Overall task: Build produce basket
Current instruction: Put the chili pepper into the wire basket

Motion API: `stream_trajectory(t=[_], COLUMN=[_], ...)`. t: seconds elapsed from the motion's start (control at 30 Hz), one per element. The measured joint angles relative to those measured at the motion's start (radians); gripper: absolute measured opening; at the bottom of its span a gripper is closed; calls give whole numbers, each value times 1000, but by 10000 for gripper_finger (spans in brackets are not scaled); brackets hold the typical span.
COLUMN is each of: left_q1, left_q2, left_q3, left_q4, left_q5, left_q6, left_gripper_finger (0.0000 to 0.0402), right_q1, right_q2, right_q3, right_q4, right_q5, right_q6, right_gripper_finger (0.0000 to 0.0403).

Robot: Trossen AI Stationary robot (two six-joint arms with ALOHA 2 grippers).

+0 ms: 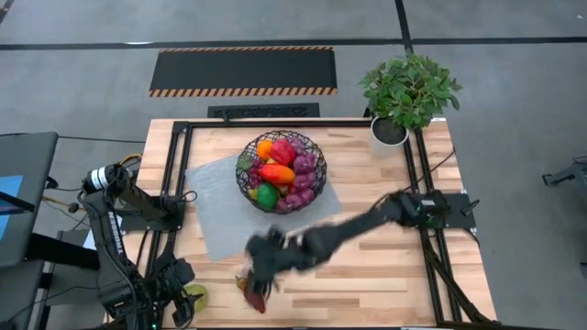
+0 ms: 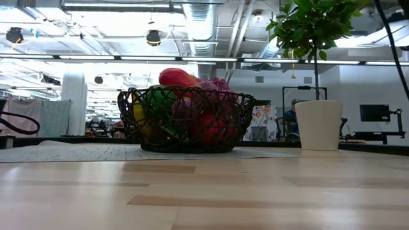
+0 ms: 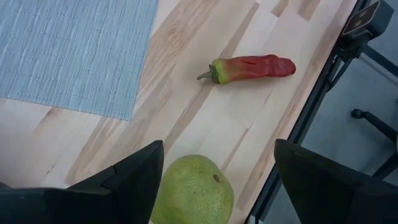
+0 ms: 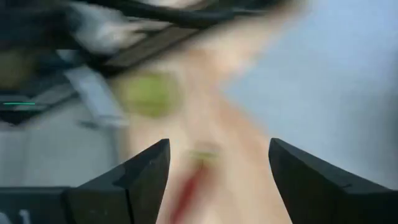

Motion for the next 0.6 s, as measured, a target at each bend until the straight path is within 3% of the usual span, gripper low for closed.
stream_trajectory(t=[0.27,0.47,0.6], left_q1=[19,37,43], left_q2=[0,0,0], left_q3=[0,0,0], left_q4=[1,1,0], left_q5=[-3,-6,-15], left_q6=[-15,-45,-62], left_gripper_finger=[290,290,290], right_q1=[102,96,88], right_q2=[209,334,360], right_q3=[0,-3,3], right_q4=[236,214,207], right_q5=[6,-6,-68], right_q6=[16,76,109], right_gripper_finger=[292,292,292])
